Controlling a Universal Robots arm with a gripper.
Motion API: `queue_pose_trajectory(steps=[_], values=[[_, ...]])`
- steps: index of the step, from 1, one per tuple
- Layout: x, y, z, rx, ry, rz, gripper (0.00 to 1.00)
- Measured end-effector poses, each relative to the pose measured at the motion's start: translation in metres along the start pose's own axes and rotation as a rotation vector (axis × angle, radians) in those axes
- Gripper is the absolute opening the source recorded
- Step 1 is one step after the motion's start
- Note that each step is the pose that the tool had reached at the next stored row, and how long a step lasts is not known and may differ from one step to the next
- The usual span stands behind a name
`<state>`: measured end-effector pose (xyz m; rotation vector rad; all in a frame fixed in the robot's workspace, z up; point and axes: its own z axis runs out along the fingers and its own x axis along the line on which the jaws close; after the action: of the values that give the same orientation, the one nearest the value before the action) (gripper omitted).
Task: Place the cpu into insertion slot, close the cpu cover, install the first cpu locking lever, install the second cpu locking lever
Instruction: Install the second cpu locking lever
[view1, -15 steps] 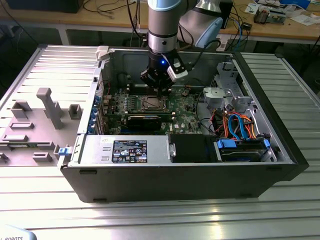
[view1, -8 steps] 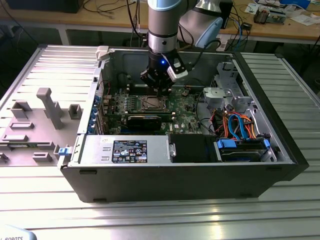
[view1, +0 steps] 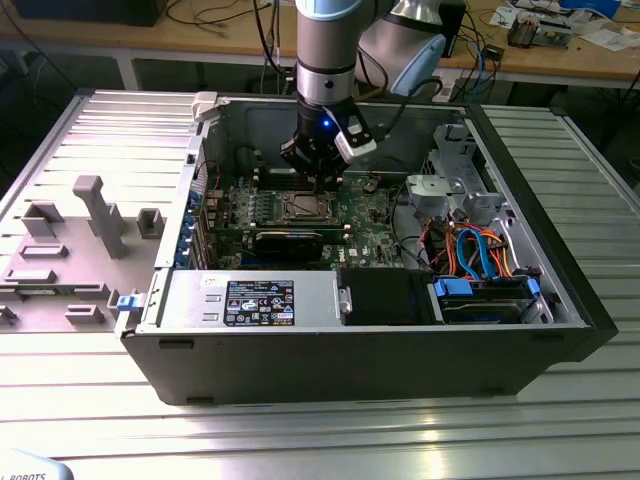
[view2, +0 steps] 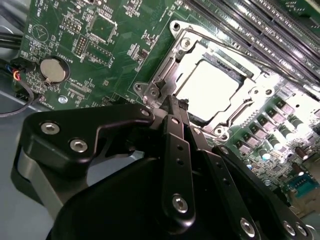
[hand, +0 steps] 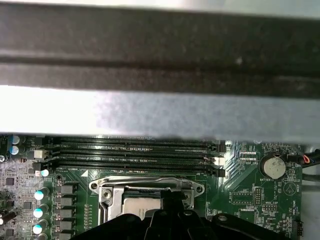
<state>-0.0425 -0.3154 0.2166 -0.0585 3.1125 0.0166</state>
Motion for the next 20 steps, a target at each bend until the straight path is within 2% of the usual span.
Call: queue_pose_trajectory(steps=[14, 20], values=[[0.0001, -0.0038, -0.0001, -0.0002, 0.0, 0.0, 0.11], [0.0004, -0.0097, -0.0001, -0.0002, 0.0, 0.0, 0.11]])
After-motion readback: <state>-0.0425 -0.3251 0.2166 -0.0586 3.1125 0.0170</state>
